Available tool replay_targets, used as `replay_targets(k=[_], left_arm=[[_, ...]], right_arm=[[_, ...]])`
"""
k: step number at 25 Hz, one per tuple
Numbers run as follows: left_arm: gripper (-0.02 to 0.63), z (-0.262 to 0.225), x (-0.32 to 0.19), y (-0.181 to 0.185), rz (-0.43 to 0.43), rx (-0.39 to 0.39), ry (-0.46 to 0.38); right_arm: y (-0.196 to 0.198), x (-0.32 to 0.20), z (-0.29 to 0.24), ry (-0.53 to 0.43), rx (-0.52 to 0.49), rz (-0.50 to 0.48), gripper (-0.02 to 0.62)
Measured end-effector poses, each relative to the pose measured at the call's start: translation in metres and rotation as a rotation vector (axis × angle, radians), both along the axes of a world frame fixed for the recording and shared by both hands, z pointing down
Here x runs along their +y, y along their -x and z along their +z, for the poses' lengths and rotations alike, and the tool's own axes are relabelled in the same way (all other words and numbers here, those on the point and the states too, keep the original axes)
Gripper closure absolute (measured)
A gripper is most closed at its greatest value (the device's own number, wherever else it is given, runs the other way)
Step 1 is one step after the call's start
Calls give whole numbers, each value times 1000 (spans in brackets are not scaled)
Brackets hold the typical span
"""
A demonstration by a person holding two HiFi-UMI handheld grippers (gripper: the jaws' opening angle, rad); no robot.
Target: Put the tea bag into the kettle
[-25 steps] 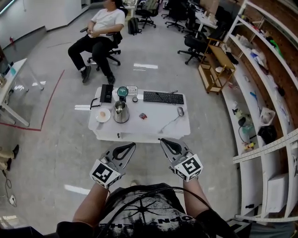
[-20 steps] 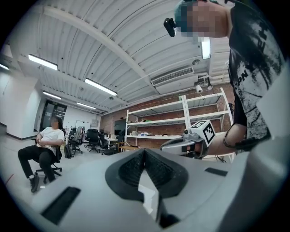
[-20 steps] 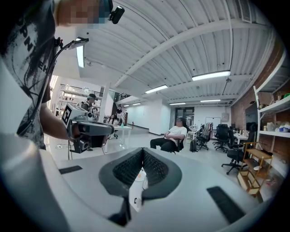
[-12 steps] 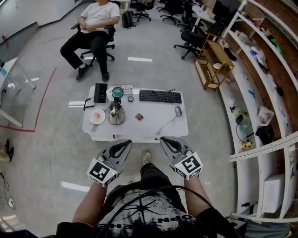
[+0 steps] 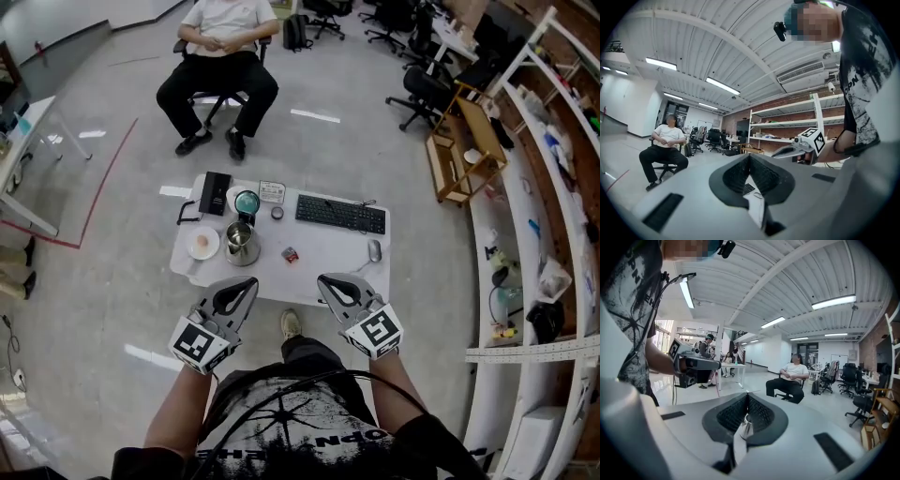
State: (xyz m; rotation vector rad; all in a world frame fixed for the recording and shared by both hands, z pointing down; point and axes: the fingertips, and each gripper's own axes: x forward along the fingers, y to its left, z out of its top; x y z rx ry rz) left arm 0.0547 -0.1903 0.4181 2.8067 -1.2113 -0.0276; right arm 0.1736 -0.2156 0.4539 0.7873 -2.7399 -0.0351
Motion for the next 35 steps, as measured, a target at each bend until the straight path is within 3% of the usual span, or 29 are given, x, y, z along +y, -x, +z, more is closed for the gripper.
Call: replay_targets(k=[10, 17, 23, 29, 35], left_arm=[[600, -4, -99, -14, -145, -7, 22], [600, 5, -130, -4, -225, -36, 17], [599, 0, -142, 14, -276, -15, 44], [600, 6, -149, 28, -227, -23, 63], [600, 15, -151, 41, -170, -26, 109]], right_arm=[[-33, -115, 13, 32, -5, -91, 588], [-18, -155, 27, 22, 11, -186, 588], [0, -166, 29, 33, 40, -229, 588], [14, -183, 42, 55, 102, -186, 588], [19, -192, 111, 240, 176, -106, 585]])
